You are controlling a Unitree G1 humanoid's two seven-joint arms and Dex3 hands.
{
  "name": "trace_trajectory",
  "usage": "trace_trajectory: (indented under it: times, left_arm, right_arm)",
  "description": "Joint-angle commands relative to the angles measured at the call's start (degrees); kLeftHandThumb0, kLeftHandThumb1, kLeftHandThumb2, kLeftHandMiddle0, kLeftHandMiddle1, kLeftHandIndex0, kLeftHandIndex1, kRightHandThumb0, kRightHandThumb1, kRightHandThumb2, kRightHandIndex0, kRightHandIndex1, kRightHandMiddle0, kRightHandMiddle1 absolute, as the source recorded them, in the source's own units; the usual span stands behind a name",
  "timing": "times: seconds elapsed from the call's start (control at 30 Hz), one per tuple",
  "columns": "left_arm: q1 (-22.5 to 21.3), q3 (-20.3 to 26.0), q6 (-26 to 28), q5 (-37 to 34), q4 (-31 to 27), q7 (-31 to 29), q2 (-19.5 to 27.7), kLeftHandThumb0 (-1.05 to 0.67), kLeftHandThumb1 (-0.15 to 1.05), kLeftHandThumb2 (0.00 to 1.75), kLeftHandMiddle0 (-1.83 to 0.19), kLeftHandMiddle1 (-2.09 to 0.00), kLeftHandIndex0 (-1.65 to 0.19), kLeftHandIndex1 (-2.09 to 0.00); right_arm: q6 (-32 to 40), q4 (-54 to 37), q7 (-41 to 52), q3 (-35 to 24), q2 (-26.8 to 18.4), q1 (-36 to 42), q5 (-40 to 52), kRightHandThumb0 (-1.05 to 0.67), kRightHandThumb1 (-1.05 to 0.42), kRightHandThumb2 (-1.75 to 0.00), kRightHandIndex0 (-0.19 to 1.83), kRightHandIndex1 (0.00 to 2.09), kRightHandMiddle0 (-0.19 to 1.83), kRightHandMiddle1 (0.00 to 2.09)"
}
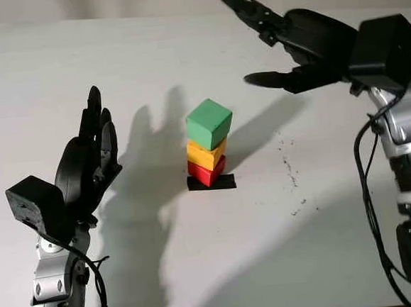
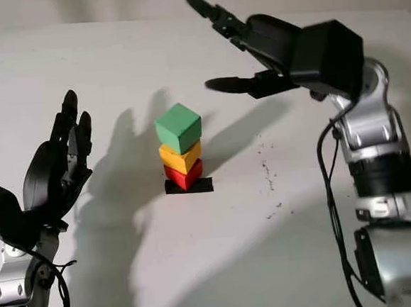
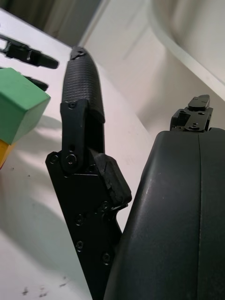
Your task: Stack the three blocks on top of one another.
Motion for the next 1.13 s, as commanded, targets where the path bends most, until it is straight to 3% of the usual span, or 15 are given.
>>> trace_trajectory:
  times: [0.0,0.33,0.87,1.1]
  left_arm:
    - [0.13,-0.09,-0.74,0.25,0.58,-0.15,-0.07,-0.79,1.05,0.68,0.19,0.0,0.19,0.0]
    - [-0.68,-0.67,-0.93,-0.06,1.79,-1.21,-0.49,-0.79,1.05,0.7,0.19,0.0,0.19,0.0]
    - [-0.48,-1.73,-9.49,-0.14,5.54,-3.07,-2.2,-0.81,1.05,0.72,0.19,0.0,0.19,0.0]
    - [0.44,-1.65,-10.56,-1.27,4.16,-3.31,-3.63,-0.83,1.05,0.7,0.19,0.0,0.19,0.0]
  right_arm:
    - [1.86,-3.73,-2.96,-1.72,1.87,4.59,1.74,-0.86,-1.05,-0.69,-0.19,0.0,-0.19,0.0]
    - [14.5,-17.67,-17.44,-4.07,13.28,19.94,8.34,-0.77,-1.05,-0.73,-0.19,0.0,-0.19,0.0]
    - [12.24,-19.4,-22.84,-0.73,23.51,28.33,10.66,-0.81,-1.05,-0.8,-0.19,0.0,-0.19,0.0]
    - [13.36,-21.17,-24.84,0.21,25.75,30.73,10.74,-0.79,-1.05,-0.81,-0.19,0.0,-0.19,0.0]
